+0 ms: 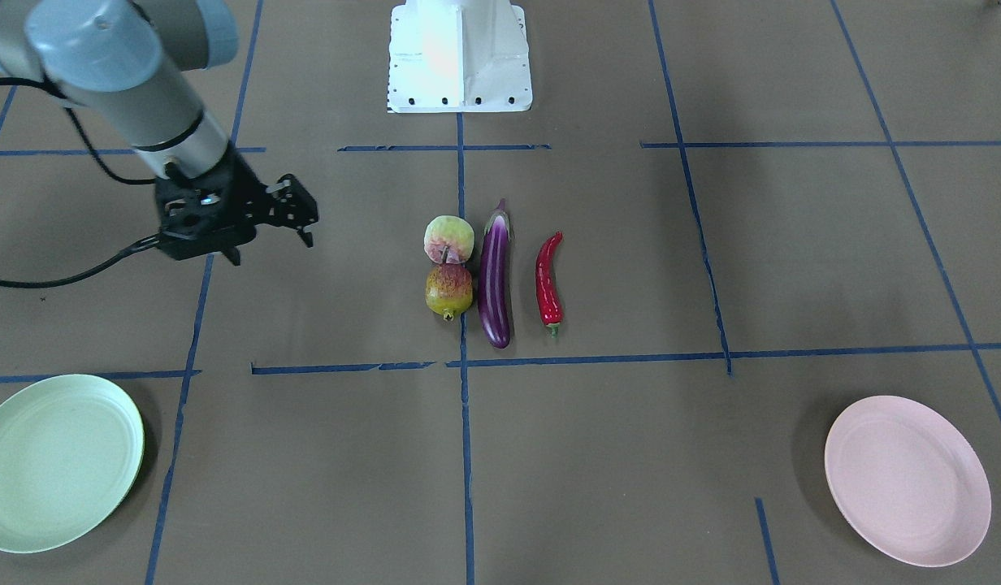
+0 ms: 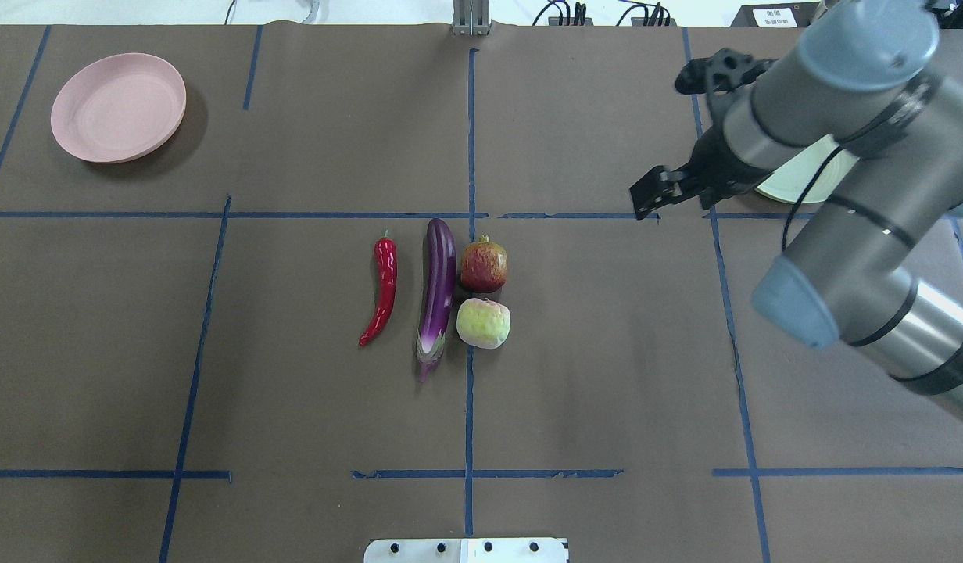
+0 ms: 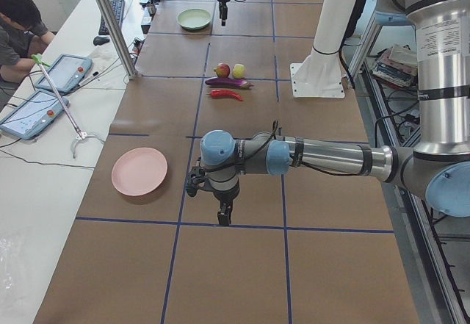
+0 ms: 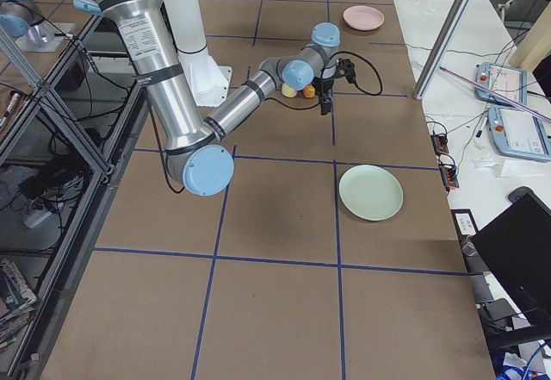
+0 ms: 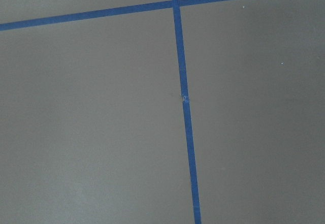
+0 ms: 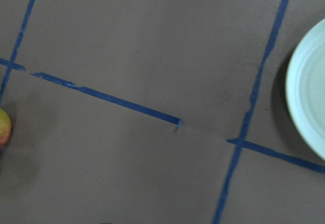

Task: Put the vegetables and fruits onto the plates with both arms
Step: 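Move the right gripper over the yellow-green apple and grasp it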

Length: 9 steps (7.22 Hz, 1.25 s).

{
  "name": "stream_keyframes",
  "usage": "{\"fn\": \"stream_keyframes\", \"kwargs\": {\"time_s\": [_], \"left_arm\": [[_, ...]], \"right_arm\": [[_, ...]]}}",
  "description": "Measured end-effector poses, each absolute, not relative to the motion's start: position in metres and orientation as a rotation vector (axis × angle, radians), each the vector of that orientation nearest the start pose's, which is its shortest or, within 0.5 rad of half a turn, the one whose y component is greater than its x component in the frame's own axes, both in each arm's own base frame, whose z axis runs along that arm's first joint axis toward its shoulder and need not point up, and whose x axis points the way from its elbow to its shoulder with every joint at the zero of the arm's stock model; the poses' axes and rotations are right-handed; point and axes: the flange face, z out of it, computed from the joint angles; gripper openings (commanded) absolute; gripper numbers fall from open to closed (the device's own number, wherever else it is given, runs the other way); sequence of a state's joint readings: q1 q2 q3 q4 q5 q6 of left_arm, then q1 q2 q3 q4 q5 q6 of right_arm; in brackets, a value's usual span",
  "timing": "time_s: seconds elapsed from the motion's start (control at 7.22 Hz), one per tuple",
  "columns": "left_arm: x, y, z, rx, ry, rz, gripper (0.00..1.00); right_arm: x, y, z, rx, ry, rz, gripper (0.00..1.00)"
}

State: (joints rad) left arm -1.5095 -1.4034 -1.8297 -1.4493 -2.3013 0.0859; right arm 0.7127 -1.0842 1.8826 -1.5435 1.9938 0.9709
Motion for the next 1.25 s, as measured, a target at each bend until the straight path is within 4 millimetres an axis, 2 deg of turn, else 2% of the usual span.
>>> {"fn": "stream_keyframes", "kwargs": {"time_s": [0.28, 0.42, 0.69, 0.83, 1.25], "left_arm": [[-0.039, -0.421, 0.623, -0.023, 0.732, 0.133, 1.0], [-0.037, -0.421, 0.623, -0.025, 0.732, 0.139, 1.0], [-0.034, -0.421, 0.624, -0.029, 0.731, 0.145, 1.0], [-0.034, -0.42, 0.624, -0.03, 0.731, 0.145, 1.0], [-0.034, -0.42, 0.624, -0.032, 0.731, 0.145, 1.0]], "right_arm": [[-0.487, -0.409, 0.202, 0.203, -0.835, 0.028, 1.0], [-0.524, -0.391, 0.187, 0.211, -0.799, 0.05, 1.0], [-0.583, -0.383, 0.168, 0.225, -0.743, 0.075, 1.0], [-0.6, -0.386, 0.162, 0.228, -0.725, 0.079, 1.0], [-0.618, -0.391, 0.173, 0.235, -0.677, 0.068, 1.0]]}}
